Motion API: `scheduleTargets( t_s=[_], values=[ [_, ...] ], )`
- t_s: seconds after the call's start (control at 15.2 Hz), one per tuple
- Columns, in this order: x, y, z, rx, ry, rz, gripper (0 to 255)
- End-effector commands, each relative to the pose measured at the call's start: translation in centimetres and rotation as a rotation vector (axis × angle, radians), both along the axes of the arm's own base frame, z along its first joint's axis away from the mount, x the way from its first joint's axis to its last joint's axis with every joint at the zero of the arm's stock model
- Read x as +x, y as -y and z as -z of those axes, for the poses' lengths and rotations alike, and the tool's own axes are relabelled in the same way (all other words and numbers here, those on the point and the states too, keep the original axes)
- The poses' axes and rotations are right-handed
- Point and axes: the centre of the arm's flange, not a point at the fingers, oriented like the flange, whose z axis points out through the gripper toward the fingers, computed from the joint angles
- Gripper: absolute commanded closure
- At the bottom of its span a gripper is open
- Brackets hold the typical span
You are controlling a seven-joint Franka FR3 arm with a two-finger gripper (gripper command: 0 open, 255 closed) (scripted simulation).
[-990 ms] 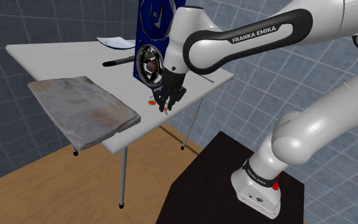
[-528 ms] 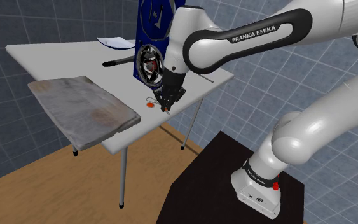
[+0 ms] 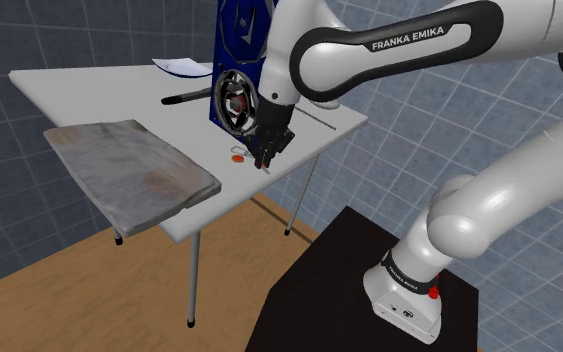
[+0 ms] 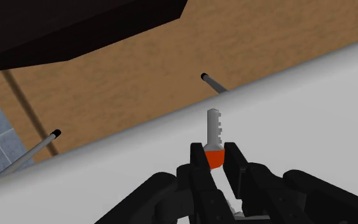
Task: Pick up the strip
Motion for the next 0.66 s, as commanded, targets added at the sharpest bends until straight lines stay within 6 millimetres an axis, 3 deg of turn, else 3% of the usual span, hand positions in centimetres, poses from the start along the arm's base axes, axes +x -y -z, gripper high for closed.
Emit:
scheduleTargets(
  t_s=[0.0,0.46,0.59],
  values=[
    [0.0,0.0,-1.1,0.0,0.002,0.0,255],
    [0.0,0.0,-4.8,0.0,0.002,0.0,255],
    [0.0,0.0,-4.9,0.0,0.002,0.0,255]
  ],
)
